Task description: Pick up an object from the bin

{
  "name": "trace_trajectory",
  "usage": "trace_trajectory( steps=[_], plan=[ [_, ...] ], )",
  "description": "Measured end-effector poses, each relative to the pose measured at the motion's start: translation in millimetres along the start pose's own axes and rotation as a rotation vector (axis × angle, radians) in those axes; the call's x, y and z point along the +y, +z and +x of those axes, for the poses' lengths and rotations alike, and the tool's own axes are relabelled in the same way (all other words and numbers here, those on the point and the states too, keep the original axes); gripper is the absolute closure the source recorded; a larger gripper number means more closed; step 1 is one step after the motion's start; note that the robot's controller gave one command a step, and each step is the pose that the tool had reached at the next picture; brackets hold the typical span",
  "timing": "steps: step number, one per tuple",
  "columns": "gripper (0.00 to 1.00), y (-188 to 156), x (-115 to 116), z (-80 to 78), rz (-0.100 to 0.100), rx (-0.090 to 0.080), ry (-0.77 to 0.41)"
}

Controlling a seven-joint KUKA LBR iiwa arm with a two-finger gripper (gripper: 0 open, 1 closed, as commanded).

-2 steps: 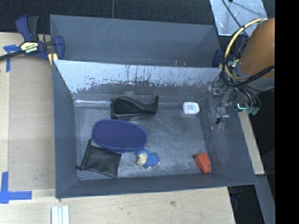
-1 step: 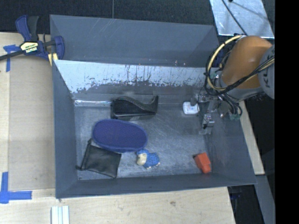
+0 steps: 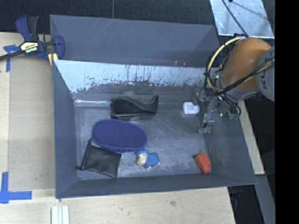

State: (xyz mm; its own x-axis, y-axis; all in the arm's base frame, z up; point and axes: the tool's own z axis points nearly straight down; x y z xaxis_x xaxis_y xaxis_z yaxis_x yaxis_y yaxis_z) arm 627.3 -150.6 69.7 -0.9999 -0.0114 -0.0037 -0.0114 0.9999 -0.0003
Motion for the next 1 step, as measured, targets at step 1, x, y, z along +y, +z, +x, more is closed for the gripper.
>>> trace_trajectory(
  steps=[1],
  plan=[
    [0.00, -18.0, 6.2, 2.2, 0.001, -0.004, 0.121]
  ],
)
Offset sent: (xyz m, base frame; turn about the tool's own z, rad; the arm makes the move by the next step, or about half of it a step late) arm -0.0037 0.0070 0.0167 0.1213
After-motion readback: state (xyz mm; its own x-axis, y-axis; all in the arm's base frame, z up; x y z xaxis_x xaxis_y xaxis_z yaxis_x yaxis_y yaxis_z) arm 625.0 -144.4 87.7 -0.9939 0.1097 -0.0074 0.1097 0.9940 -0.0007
